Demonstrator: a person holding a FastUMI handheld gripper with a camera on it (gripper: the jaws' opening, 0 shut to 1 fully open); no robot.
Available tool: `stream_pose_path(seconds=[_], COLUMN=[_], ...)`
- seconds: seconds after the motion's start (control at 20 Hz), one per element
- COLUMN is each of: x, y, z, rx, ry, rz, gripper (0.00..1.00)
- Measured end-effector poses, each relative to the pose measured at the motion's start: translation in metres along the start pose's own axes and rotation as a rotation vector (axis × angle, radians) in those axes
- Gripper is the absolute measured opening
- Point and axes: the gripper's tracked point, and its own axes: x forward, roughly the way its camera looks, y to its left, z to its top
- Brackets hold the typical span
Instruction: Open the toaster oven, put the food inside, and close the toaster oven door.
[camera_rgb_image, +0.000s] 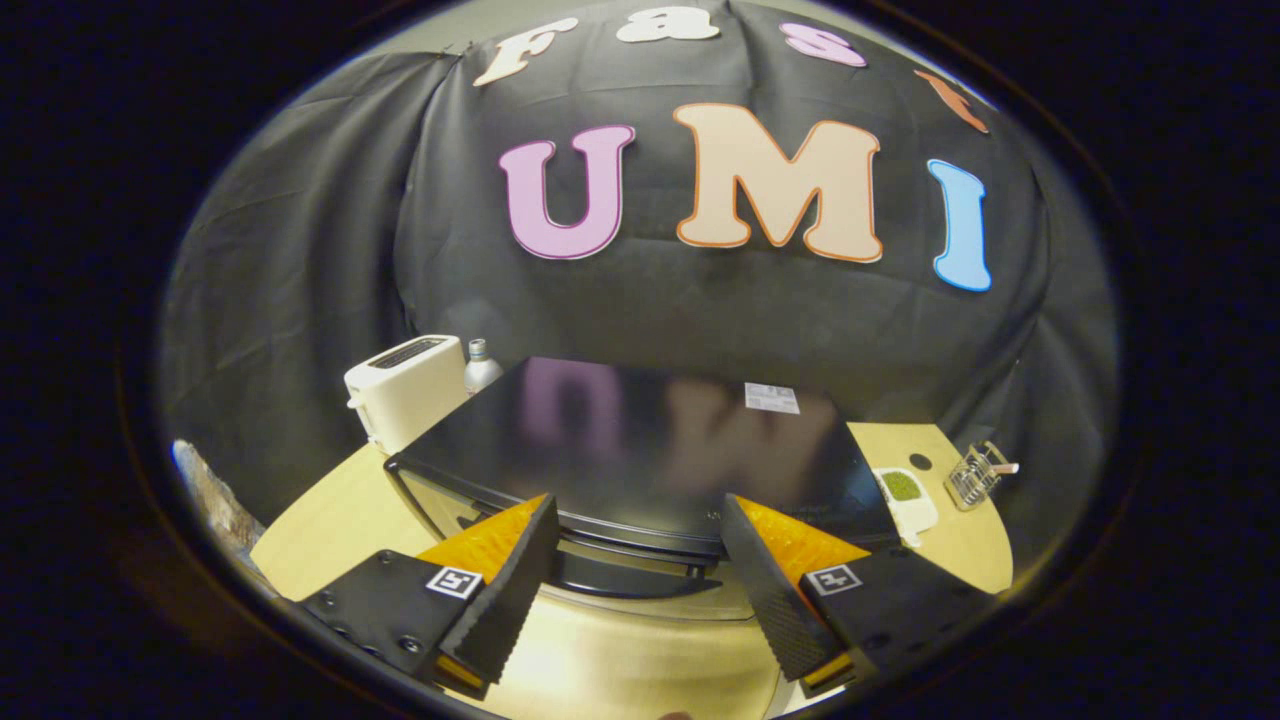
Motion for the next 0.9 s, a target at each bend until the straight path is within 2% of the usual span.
stream_pose_path(seconds=[0.3, 0.55, 0.9], x=[-0.017, -0.034, -0.065], y=[0.005, 0.009, 0.019], z=[-0.011, -0.032, -0.073], rx=[0.015, 0.082, 0.059], ry=[0.015, 0.062, 0.154], rz=[0.028, 0.058, 0.106], gripper=[1.0, 1.0, 1.0])
